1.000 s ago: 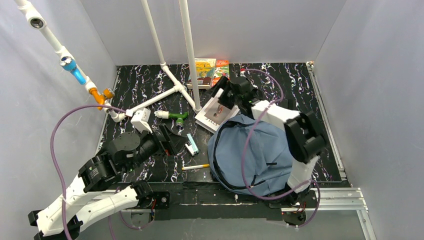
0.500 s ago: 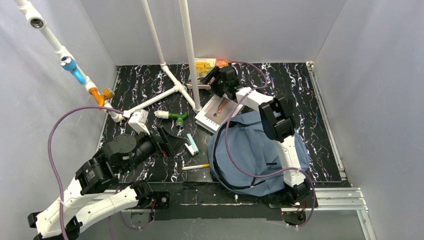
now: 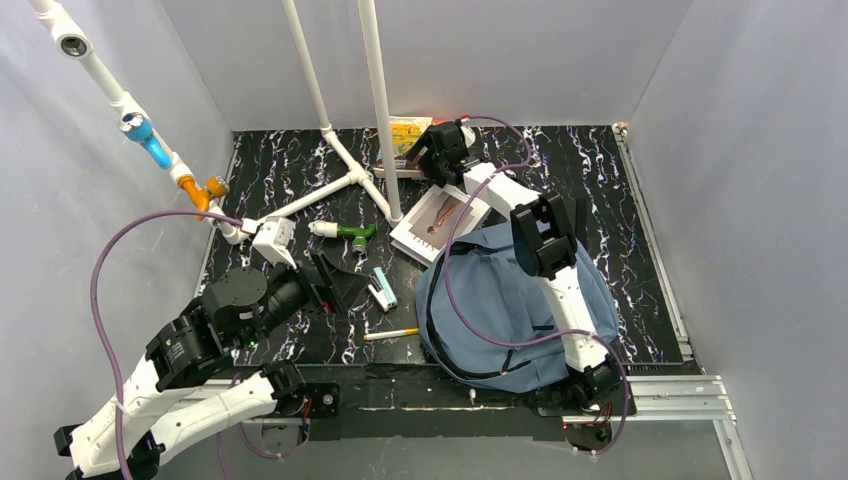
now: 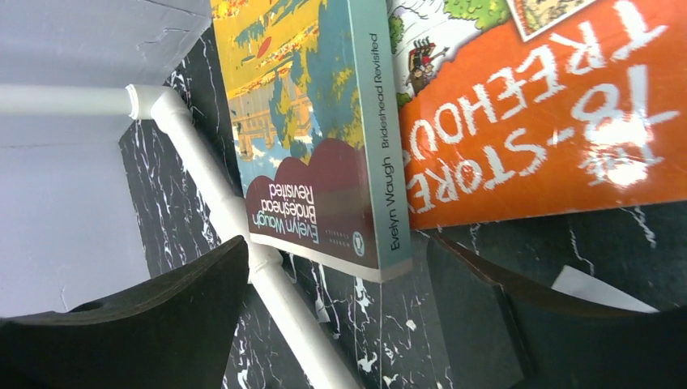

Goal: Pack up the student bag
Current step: Pick up the book from the center of the board.

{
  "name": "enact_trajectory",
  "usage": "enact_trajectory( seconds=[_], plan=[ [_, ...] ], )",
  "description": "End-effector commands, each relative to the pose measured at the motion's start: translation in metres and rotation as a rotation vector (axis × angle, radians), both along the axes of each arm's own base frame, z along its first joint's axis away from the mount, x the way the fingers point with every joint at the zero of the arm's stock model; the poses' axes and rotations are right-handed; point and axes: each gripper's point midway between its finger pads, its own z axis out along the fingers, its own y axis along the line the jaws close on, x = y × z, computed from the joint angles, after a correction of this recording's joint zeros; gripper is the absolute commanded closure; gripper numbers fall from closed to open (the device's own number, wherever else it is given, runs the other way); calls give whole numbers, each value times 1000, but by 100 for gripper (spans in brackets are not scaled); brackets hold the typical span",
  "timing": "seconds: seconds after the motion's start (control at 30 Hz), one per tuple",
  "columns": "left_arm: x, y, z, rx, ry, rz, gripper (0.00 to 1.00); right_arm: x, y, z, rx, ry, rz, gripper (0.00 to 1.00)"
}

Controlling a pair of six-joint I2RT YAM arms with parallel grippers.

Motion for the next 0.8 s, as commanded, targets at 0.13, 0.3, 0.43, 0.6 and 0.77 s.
enact_trajectory(
  seconds=[0.13, 0.3, 0.43, 0.6, 0.77],
  plan=[
    [3, 2, 11, -3, -26, 10, 2, -4, 0, -35, -34, 71, 5, 16],
    [2, 1, 12, -8, -25, 4, 2, -3, 6, -28, 4, 72, 16, 23],
    [1, 0, 14, -19, -25, -1, 2, -6, 11, -24, 9, 79, 48, 24],
    [2, -3, 16, -22, -29, -6, 2, -2, 8, -32, 24, 90, 40, 31],
    [1, -6, 15, -27, -22, -18, 2, 6, 6, -38, 53, 69, 23, 42]
  ],
)
